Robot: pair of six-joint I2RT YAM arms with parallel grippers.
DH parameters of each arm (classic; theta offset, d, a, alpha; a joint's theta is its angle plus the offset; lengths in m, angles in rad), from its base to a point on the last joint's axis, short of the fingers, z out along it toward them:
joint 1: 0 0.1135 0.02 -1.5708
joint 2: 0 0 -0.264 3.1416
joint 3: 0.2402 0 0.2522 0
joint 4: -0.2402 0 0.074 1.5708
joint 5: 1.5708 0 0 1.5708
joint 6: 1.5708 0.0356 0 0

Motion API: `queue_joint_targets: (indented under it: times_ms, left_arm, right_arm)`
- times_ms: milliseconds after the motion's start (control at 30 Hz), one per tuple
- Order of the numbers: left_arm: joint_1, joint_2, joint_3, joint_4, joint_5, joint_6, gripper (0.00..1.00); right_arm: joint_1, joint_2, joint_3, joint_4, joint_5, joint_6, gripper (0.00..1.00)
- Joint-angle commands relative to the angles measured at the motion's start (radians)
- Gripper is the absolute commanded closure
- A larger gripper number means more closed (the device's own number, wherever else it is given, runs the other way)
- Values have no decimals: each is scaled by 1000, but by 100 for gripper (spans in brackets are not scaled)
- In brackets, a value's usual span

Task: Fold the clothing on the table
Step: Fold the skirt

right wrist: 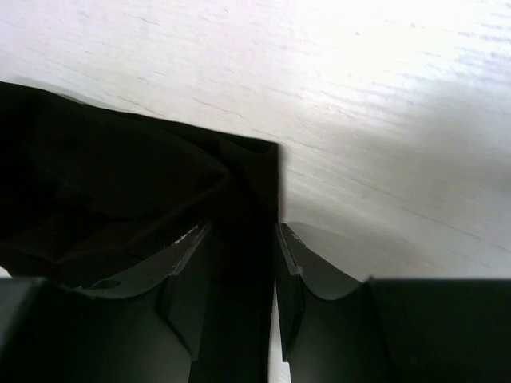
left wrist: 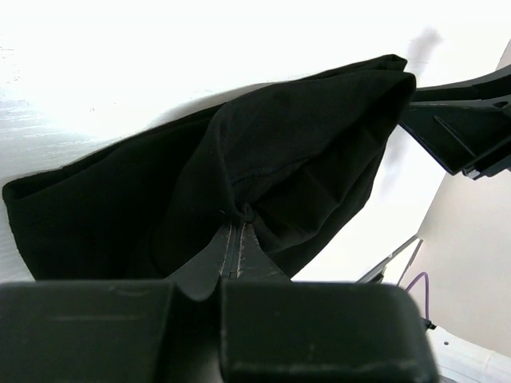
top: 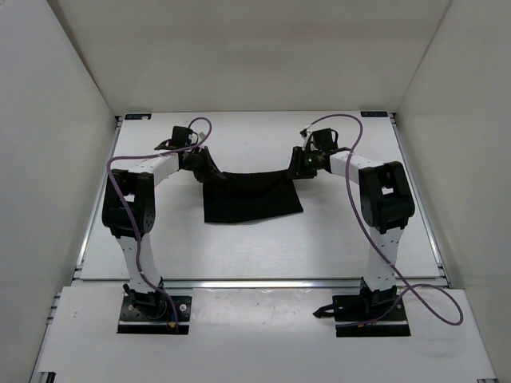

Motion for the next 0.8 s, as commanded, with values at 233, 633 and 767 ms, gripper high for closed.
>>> queue_joint_targets:
  times_ms: [233, 633, 767]
  left_arm:
    - [2, -13, -23, 34, 35, -7, 100]
    - [5, -22, -7, 2, 17, 7, 100]
    - [31, -48, -16, -7, -11, 24, 100]
  right_arm:
    - [2, -6, 27, 98, -51, -58, 66]
    - [22, 16, 59, 68, -65, -101, 100]
    - [-13, -47, -14, 100, -54, -58, 100]
